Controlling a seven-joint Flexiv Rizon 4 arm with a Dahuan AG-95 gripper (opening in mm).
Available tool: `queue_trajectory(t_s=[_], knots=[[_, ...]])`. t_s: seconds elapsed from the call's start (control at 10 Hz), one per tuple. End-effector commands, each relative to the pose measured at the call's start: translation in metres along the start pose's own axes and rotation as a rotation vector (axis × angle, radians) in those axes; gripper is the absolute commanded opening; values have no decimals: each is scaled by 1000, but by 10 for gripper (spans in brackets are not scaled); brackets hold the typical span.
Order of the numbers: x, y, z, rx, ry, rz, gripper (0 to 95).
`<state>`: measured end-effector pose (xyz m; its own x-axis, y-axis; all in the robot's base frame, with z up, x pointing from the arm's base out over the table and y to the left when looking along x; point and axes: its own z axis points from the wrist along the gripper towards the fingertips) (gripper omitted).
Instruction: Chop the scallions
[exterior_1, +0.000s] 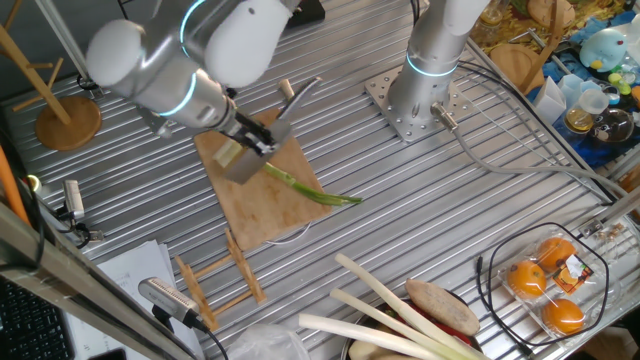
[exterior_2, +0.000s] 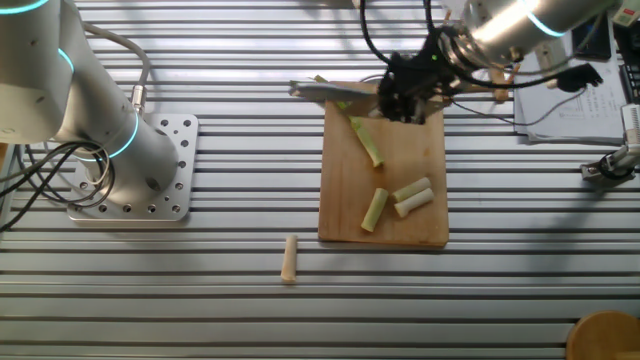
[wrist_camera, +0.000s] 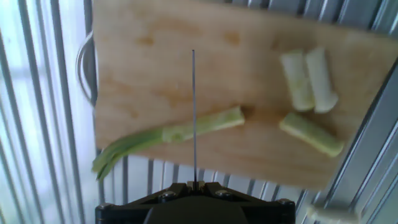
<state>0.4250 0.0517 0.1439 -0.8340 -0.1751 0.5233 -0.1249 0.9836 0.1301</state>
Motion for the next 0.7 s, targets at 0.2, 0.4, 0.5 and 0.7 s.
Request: queue_trajectory(t_s=[0.2, 0.4, 0.5, 0.7], knots=[[9, 18, 27, -20, 79, -5, 0], [13, 19, 41, -26, 112, -8, 0], [17, 19, 46, -31, 117, -5, 0], [33, 26, 58, -27, 121, 11, 0]])
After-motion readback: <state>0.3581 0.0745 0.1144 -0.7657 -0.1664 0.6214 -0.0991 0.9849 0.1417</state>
